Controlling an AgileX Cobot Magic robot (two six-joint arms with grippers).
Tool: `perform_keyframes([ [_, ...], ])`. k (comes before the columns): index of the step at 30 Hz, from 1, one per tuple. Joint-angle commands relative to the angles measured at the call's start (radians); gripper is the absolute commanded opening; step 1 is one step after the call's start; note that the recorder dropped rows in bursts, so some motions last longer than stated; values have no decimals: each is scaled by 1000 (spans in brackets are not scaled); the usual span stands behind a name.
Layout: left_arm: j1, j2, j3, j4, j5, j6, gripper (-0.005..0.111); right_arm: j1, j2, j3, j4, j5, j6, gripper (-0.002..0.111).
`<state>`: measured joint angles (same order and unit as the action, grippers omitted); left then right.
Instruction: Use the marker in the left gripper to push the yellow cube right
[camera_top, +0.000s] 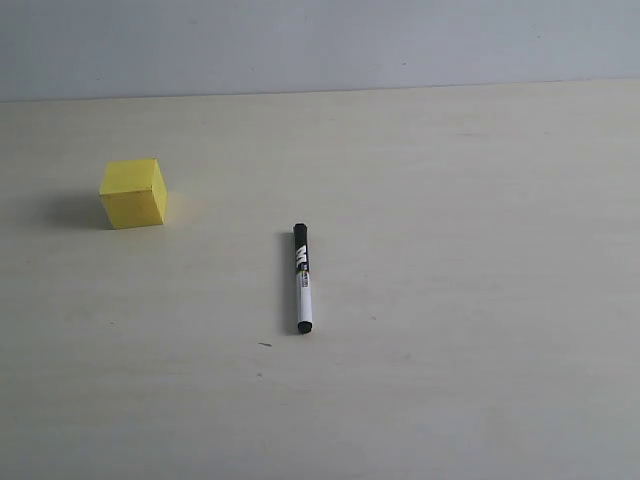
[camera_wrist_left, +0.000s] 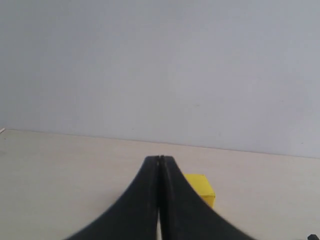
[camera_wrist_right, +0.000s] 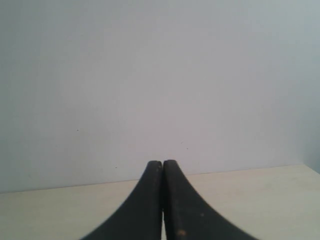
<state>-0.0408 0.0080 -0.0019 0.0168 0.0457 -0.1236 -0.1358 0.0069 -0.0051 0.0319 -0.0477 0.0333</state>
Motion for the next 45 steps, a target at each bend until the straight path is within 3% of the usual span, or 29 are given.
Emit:
perform_keyframes([
  [1, -8, 5, 2, -5, -17, -74, 0, -3, -7, 5, -5, 0, -4, 0],
  [5, -8, 5, 2, -5, 7, -343, 0, -3, -7, 5, -5, 0, -4, 0],
  [11, -8, 5, 2, -5, -80, -380, 0, -3, -7, 5, -5, 0, -5, 0],
  [15, -36, 5, 2, 2, -123, -658, 0, -3, -7, 5, -5, 0, -5, 0],
  [21, -152, 71, -25, 243, -206, -770, 0, -3, -7, 5, -5, 0, -3, 0],
  [28, -203, 321, -253, 496, -196, -770, 0, -3, -7, 5, -5, 0, -5, 0],
  [33, -205, 509, -447, 918, -172, -779, 0, -3, -7, 5, -5, 0, -3, 0],
  [38, -205, 676, -621, 1134, 21, -746, 0, -3, -7, 5, -5, 0, -3, 0],
  [41, -205, 773, -697, 1171, 285, -574, 0, -3, -7, 5, -5, 0, -3, 0],
  [45, -205, 955, -776, 1081, 722, -320, 0, -3, -7, 5, -5, 0, -1, 0],
])
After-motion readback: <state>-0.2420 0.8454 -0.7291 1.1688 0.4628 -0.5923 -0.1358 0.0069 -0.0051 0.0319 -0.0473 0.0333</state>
